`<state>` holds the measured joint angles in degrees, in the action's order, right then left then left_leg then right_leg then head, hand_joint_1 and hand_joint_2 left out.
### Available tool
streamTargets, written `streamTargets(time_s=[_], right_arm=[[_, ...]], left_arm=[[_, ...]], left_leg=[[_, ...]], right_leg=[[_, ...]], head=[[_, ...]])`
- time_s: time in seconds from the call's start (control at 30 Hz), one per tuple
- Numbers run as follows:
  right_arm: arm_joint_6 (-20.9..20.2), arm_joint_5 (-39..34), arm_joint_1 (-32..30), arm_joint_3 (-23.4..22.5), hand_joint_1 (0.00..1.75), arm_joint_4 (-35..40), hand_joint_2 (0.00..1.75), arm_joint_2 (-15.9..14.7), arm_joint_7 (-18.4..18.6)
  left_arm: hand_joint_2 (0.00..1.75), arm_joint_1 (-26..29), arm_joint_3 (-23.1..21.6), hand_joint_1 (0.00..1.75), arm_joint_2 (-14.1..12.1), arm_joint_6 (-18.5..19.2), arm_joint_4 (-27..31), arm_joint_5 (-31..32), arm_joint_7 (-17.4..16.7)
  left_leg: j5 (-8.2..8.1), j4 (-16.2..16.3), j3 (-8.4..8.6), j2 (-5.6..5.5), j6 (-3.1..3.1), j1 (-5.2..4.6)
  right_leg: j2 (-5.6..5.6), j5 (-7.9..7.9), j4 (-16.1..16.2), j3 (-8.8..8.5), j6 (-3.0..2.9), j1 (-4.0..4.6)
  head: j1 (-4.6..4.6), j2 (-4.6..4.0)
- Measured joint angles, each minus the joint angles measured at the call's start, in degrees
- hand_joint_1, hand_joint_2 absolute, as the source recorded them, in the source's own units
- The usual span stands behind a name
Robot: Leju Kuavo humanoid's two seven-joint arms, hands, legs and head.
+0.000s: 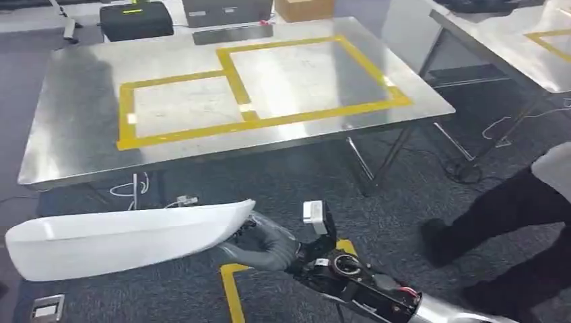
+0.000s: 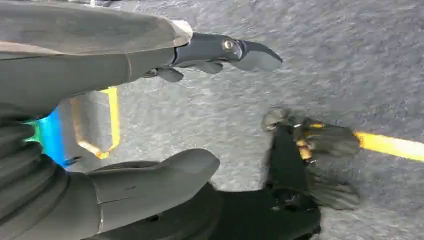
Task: Take the parts from the cabinet and place them on the table.
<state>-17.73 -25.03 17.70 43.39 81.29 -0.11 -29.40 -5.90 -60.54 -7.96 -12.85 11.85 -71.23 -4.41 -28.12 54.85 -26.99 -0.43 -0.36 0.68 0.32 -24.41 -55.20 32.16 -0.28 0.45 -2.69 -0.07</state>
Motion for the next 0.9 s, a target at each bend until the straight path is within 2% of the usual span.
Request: streamTargets(time_s=[0.03, 0.07, 0.1, 0.17, 0.2, 0.23, 0.27, 0.3, 0.37, 0.4, 0.43, 0.47, 0.5, 0.57, 0.6, 0.63, 0.67, 0.73, 0.77, 0.8, 0.83, 0.9], right_arm=[[0.2, 0.0, 0.0, 0.0, 1.75, 0.0, 1.75, 0.0, 0.1], [0.2, 0.0, 0.1, 0.1, 1.75, 0.1, 1.75, 0.1, 0.1], [0.2, 0.0, 0.1, 0.1, 1.75, 0.1, 1.75, 0.1, 0.0], [0.4, 0.0, 0.1, 0.1, 1.75, 0.1, 1.75, 0.1, 0.0], [0.7, 0.0, -0.1, 0.1, 1.75, 0.1, 1.75, 0.0, 0.1], [1.1, 0.0, -0.2, 0.1, 1.75, 0.1, 1.75, 0.0, 0.2], [1.2, 0.0, -0.4, 0.1, 1.75, 0.1, 1.75, 0.0, 0.3], [1.4, 0.0, -0.6, 0.1, 1.75, 0.1, 1.75, -0.1, 0.3], [1.5, 0.0, -0.7, 0.1, 1.75, 0.1, 1.75, -0.1, 0.4], [1.6, 0.0, -0.7, 0.0, 1.75, 0.2, 1.75, -0.1, 0.3], [1.6, 0.0, -0.6, 0.0, 1.75, 0.2, 1.75, -0.2, 0.3], [1.6, 0.0, -0.6, 0.0, 1.75, 0.3, 1.75, -0.2, 0.4], [1.7, 0.1, -0.7, 0.0, 1.75, 0.4, 1.75, -0.2, 0.4], [1.9, 0.1, -0.7, 0.0, 1.75, 0.7, 1.75, -0.2, 0.5], [2.1, 0.1, -0.8, -0.1, 1.75, 0.9, 1.75, -0.3, 0.5], [2.2, 0.1, -0.7, -0.1, 1.75, 1.2, 1.75, -0.4, 0.6], [2.3, 0.0, -0.8, -0.1, 1.75, 1.4, 1.75, -0.5, 0.6], [2.7, 0.0, -1.1, 0.0, 1.75, 1.5, 1.75, -0.7, 0.7], [2.8, 0.0, -1.3, 0.0, 1.75, 1.5, 1.75, -0.7, 0.7], [2.9, 0.0, -1.3, 0.0, 1.75, 1.5, 1.75, -0.7, 0.8], [2.9, 0.0, -1.3, 0.0, 1.75, 1.6, 1.75, -0.7, 0.8], [3.0, -0.1, -1.2, 0.0, 1.75, 1.9, 1.75, -0.8, 0.9]], left_arm=[[1.75, 0.0, 0.0, 0.0, 0.1, 0.0, 0.0, 0.0, 0.0], [1.75, 0.0, 0.0, 0.0, 0.0, 0.0, 0.0, 0.0, 0.0], [1.75, -0.1, 0.0, 0.0, 0.1, 0.0, 0.0, 0.1, 0.0], [1.75, -0.3, 0.0, 0.0, 0.3, 0.0, 0.0, 0.5, 0.1], [1.75, -0.3, 0.0, 0.0, 0.3, 0.0, 0.0, 0.7, 0.2], [1.75, -0.1, 0.0, 0.0, 0.3, 0.0, 0.0, 0.9, 0.3], [1.75, 0.0, 0.0, 0.0, 0.3, 0.0, 0.0, 1.0, 0.5], [1.75, 0.1, 0.0, 0.0, 0.3, 0.0, 0.0, 1.1, 0.7], [1.75, 0.1, 0.0, 0.0, 0.1, 0.0, 0.0, 1.2, 0.9], [1.75, 0.1, 0.0, 0.0, 0.1, 0.0, 0.0, 1.3, 0.9], [1.75, 0.0, 0.0, 0.0, 0.1, 0.1, 0.0, 1.3, 0.9], [1.75, -0.2, 0.0, 0.0, 0.1, 0.2, 0.0, 1.4, 0.9], [1.75, -0.1, 0.0, 0.0, 0.2, 0.2, 0.0, 1.4, 0.9], [1.75, 0.2, -0.1, 0.0, 0.2, 0.2, 0.0, 1.5, 0.9], [1.75, 0.2, -0.1, 0.0, 0.2, 0.2, 0.0, 1.5, 0.9], [1.75, 0.2, -0.1, 0.0, 0.2, 0.2, 0.0, 1.5, 0.9], [1.75, 0.1, -0.1, 0.0, 0.1, 0.3, 0.0, 1.5, 0.9], [1.75, 0.1, -0.1, 0.0, 0.1, 0.3, 0.0, 1.4, 0.9], [1.75, 0.1, -0.1, 0.0, 0.0, 0.3, 0.0, 1.4, 0.9], [1.75, 0.3, -0.1, 0.0, 0.0, 0.3, 0.0, 1.4, 0.9], [1.75, 0.3, -0.1, 0.0, 0.1, 0.3, 0.0, 1.4, 0.9], [1.75, 0.3, -0.1, 0.0, 0.1, 0.5, 0.0, 1.3, 0.9]], left_leg=[[0.09, -0.2, 0.36, 0.07, -0.37, -0.14], [-0.29, 0.8, -0.03, 0.11, -0.56, -0.04], [-0.62, 3.5, -1.12, 0.09, -0.7, 0.01], [-3.95, 12.0, -6.63, 0.12, -1.26, 0.13], [-5.92, 15.9, -9.58, 0.12, -1.3, 0.15], [-6.52, 18.2, -11.74, 0.12, -1.47, 0.17], [-5.26, 17.6, -12.45, 0.12, -1.49, 0.24], [-2.68, 14.6, -11.91, 0.13, -1.46, 0.3], [4.47, 4.2, -8.25, 0.21, -1.32, 0.37], [5.86, 0.4, -7.03, 0.38, -0.96, 0.33], [2.62, 0.2, -7.08, 0.42, -0.83, -0.06], [3.08, 0.3, -6.95, 0.42, -0.28, -0.12], [4.27, 0.1, -6.97, 0.33, 0.14, -0.01], [4.18, 0.1, -5.92, 0.39, 0.71, 0.36], [3.94, -0.1, -5.43, 0.51, 1.0, 0.29], [3.7, -0.1, -5.12, 0.51, 1.31, 0.29], [3.39, -0.1, -4.89, 0.51, 1.46, 0.28], [2.71, -0.1, -4.32, 0.48, 1.48, 0.23], [2.34, -0.1, -3.84, 0.44, 1.42, 0.23], [1.9, -0.1, -3.19, 0.39, 1.34, 0.24], [1.43, -0.1, -2.41, 0.35, 1.26, 0.24], [0.45, -0.2, -1.33, 0.29, 0.9, 0.27]], right_leg=[[0.05, -0.12, 0.1, -0.59, -0.45, -0.22], [0.16, 0.02, 0.9, -1.61, -0.61, -0.64], [0.11, -0.03, 1.3, -2.17, -0.74, -0.66], [-0.02, -0.39, 1.4, -2.33, -1.15, -0.64], [-0.04, -0.68, 1.4, -2.45, -1.26, -0.6], [-0.01, -0.98, 1.4, -2.63, -1.34, -0.6], [0.11, -1.28, 1.4, -3.01, -1.29, -0.6], [0.21, -1.64, 1.4, -3.47, -1.24, -0.6], [0.23, -2.54, 1.4, -4.73, -0.88, -0.63], [0.15, -3.02, 1.4, -4.78, -0.54, -0.63], [0.3, -3.29, 1.1, -5.01, -0.23, -0.34], [0.22, -3.57, 1.2, -4.79, 0.16, -0.33], [0.22, -3.54, 0.8, -5.38, 0.51, -0.33], [0.18, -4.23, 0.3, -5.37, 1.02, -0.34], [0.04, -4.68, -1.5, -4.5, 1.39, -0.5], [0.0, -5.79, -5.5, -2.54, 1.76, -0.52], [0.01, -7.56, -10.8, 0.46, 2.11, -0.62], [0.0, -11.06, -18.4, 5.43, 2.3, -0.73], [0.0, -10.82, -18.8, 6.41, 2.3, -0.74], [0.0, -9.04, -16.7, 6.07, 2.04, -0.73], [0.0, -6.01, -12.3, 4.68, 1.75, -0.72], [0.0, 1.17, -2.1, 1.32, 1.08, -0.62]], head=[[0.13, 0.0], [0.15, 0.0], [0.48, 0.0], [1.53, 0.0], [1.64, 0.0], [1.77, 0.0], [2.14, 0.0], [2.4, 0.0], [2.9, 0.0], [3.15, 0.0], [3.56, 0.0], [3.48, 0.0], [3.12, 0.0], [2.8, 0.0], [2.62, 0.0], [2.31, 0.0], [1.86, 0.0], [1.42, 0.0], [1.22, 0.0], [1.0, 0.0], [0.74, 0.0], [0.11, 0.0]])
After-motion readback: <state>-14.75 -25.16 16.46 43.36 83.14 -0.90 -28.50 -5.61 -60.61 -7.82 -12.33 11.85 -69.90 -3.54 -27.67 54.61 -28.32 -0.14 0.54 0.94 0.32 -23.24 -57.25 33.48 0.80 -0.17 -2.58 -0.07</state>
